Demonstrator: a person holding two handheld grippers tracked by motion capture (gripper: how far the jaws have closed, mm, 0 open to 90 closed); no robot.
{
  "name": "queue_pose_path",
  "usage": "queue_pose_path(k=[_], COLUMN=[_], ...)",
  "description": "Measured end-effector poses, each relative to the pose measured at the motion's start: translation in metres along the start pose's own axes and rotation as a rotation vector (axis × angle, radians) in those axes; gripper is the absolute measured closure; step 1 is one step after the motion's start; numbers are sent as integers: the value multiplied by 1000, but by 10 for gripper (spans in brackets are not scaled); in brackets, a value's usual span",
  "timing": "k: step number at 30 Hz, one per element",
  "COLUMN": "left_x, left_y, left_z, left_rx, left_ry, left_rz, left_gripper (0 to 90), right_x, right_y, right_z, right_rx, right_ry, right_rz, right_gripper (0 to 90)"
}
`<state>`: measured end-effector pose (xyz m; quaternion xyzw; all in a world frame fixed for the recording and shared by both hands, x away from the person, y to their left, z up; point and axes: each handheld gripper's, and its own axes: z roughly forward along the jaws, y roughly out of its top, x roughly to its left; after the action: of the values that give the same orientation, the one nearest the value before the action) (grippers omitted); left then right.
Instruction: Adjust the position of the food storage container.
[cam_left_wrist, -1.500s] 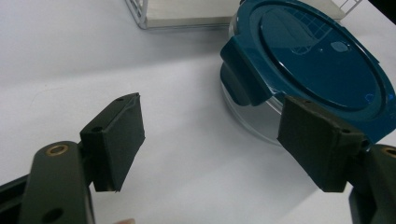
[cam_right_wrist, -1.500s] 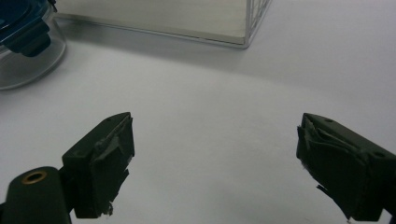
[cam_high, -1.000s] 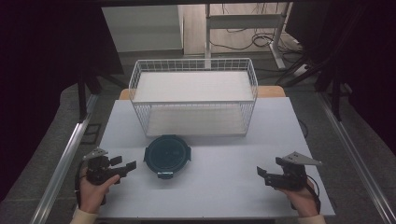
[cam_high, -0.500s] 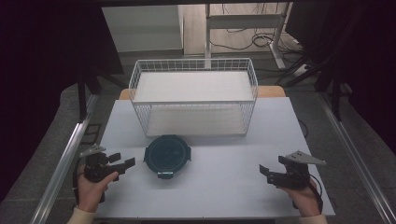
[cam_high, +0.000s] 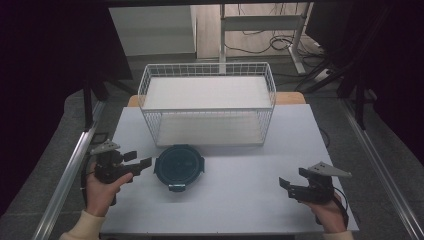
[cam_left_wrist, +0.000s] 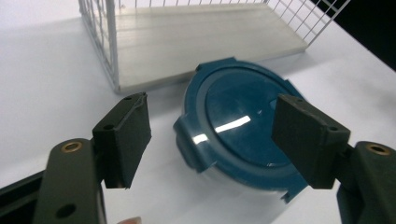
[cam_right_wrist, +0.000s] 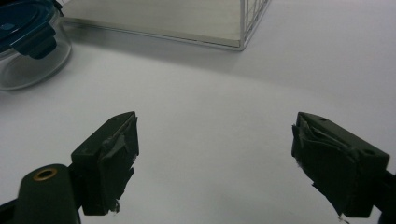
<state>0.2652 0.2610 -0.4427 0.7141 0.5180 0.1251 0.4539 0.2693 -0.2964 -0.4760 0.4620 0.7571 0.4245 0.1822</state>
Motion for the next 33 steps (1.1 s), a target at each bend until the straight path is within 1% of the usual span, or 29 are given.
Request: queue_pose_path(k=[2, 5, 8, 9, 10, 14, 20, 23, 27, 28, 30, 33], left_x=[-3, -4, -2, 0, 0, 1, 1, 1, 3, 4, 5, 6], left_y=[3, 6, 11, 14, 14, 22, 34, 39, 44, 45, 48, 51], left_z=[3, 7, 10, 12, 12, 17, 25, 29, 36, 37, 39, 40], left_rx=[12, 33, 35, 37, 37, 45, 53, 54, 75, 81, 88, 95], left_ry=[5, -10, -17, -19, -19, -31, -37, -27, -38, -46, -66, -64], left_rz=[18, 27, 21, 15, 15, 8, 25, 38, 61, 65, 73, 80], left_gripper=[273, 273, 275, 274, 273, 271, 299, 366, 465, 492, 563, 673], right_x=[0, 2, 3, 2, 2, 1, 1, 1, 0, 0, 0, 1], right_y=[1, 2, 2, 1, 1, 1, 1, 0, 0, 0, -1, -1], right_z=[0, 0, 1, 2, 2, 1, 1, 2, 2, 3, 3, 4], right_rx=[-2, -5, 1, 4, 4, 3, 3, 10, 14, 15, 17, 18], right_ry=[-4, -3, -4, -3, -3, -6, -7, -5, -7, -8, -10, -11], right_rz=[2, -2, 0, 2, 2, 5, 4, 4, 4, 4, 0, -1], right_gripper=[147, 147, 147, 148, 148, 151, 151, 152, 152, 153, 152, 153])
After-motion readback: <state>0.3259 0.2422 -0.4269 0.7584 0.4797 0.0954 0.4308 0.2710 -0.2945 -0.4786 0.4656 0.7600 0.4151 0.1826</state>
